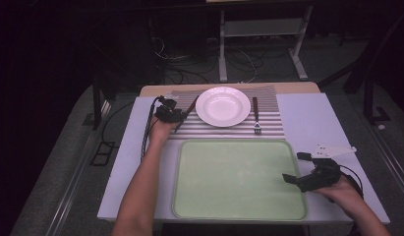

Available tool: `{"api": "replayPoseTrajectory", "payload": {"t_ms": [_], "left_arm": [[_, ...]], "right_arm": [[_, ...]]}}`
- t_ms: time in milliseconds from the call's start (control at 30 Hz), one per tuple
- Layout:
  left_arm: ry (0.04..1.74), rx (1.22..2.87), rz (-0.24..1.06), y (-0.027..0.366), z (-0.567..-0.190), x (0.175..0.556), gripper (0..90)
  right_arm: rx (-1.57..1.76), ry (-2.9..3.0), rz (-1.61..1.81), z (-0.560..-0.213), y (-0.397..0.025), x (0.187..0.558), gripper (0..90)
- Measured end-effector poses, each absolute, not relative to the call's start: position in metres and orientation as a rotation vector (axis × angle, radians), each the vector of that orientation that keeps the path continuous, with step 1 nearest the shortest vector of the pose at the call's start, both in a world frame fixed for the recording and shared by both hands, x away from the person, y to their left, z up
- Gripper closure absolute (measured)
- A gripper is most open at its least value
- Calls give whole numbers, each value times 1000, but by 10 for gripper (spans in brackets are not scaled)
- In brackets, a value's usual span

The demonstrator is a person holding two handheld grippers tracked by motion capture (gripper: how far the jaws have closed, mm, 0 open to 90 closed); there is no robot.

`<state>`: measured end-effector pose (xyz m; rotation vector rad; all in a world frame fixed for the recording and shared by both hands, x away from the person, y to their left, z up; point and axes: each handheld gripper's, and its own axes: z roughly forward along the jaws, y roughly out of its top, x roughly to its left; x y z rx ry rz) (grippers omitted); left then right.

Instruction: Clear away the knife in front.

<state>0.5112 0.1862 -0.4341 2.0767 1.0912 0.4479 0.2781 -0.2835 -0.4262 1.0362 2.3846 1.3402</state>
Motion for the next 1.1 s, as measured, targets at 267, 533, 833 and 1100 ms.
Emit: {"api": "replayPoseTrajectory", "payload": {"t_ms": [267,533,833,1100], "left_arm": [[1111,2081,458,180,-435,526,630],[1146,2073,442,177,-438,538,645],[1167,2081,421,170,-443,547,665],[1180,2100,425,164,-448,549,685]], "right_arm": [[1040,2380,1348,-426,-286,278,0],[1040,2378,1352,-426,-287,278,0],[1042,2378,1355,-426,-288,279,0],[1046,2374,1361,-426,-289,279,0]]}}
